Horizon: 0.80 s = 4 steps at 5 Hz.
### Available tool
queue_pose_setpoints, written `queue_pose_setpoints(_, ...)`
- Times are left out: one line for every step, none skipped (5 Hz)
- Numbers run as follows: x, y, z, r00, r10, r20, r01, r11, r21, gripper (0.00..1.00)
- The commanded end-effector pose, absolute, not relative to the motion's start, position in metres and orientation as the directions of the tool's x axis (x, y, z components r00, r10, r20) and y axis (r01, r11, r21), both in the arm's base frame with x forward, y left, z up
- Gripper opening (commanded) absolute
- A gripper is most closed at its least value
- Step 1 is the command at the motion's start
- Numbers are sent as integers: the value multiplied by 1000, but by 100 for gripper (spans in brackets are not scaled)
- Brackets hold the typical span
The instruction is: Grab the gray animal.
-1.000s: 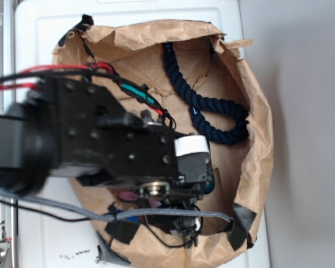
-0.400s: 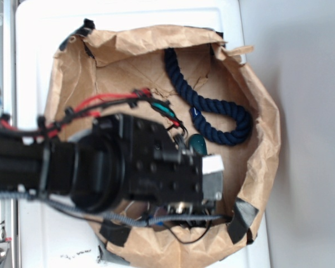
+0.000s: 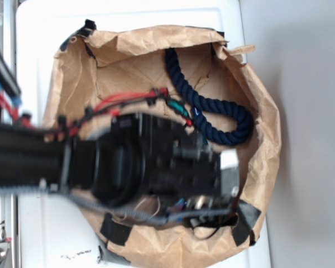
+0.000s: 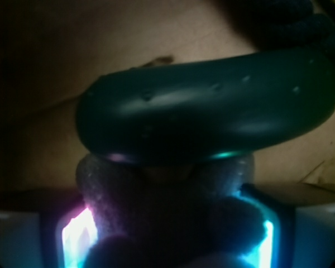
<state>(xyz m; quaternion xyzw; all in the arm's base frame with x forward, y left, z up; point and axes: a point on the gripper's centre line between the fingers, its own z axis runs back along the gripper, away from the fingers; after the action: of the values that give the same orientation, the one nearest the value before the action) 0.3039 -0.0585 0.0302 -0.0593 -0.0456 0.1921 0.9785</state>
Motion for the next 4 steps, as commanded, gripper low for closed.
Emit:
queue_pose_setpoints(327,-6,133,905,418,81,-388,888,-247,0)
queue_pose_setpoints(303,-5,154,883,407,232,-382,912,-148,0)
queue_pose_setpoints(281,-4,160,842,405,356,-409,910,-68,0)
queue_pose_setpoints(275,10,169,820,397,411,-416,908,-49,0)
